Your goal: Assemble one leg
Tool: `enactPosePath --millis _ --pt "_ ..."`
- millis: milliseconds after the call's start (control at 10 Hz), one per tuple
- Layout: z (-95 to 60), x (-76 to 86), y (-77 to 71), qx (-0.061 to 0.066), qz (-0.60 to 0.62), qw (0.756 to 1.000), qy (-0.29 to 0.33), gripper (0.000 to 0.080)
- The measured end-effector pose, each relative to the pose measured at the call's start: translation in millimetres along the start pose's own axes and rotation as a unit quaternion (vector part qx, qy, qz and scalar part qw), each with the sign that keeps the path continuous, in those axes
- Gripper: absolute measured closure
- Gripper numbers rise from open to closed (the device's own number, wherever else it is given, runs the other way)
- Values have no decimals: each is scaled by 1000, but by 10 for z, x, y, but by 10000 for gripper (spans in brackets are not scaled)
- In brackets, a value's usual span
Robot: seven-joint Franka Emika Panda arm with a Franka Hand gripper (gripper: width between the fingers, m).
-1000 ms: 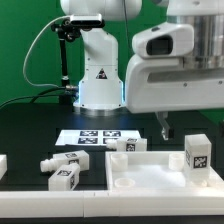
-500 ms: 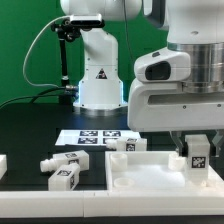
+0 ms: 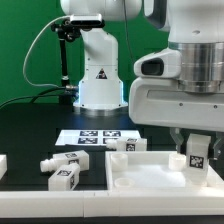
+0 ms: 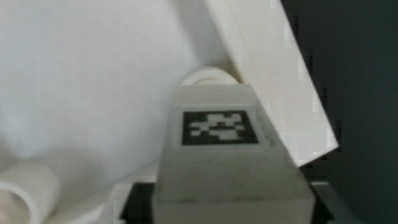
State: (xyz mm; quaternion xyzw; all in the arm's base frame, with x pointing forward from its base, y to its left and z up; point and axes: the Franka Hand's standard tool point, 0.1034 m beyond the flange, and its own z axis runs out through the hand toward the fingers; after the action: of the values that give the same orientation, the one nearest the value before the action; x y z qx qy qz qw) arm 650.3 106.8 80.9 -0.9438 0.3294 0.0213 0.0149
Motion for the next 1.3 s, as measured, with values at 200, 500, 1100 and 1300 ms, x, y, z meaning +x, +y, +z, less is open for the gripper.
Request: enactPosePath --millis 200,500,1100,1300 --pt "4 2 7 -1 154 988 5 514" --pt "8 -32 44 23 342 939 14 514" --pt "31 -187 -29 -6 -22 1000 0 172" --pt "43 -182 -17 -6 -93 996 -1 151"
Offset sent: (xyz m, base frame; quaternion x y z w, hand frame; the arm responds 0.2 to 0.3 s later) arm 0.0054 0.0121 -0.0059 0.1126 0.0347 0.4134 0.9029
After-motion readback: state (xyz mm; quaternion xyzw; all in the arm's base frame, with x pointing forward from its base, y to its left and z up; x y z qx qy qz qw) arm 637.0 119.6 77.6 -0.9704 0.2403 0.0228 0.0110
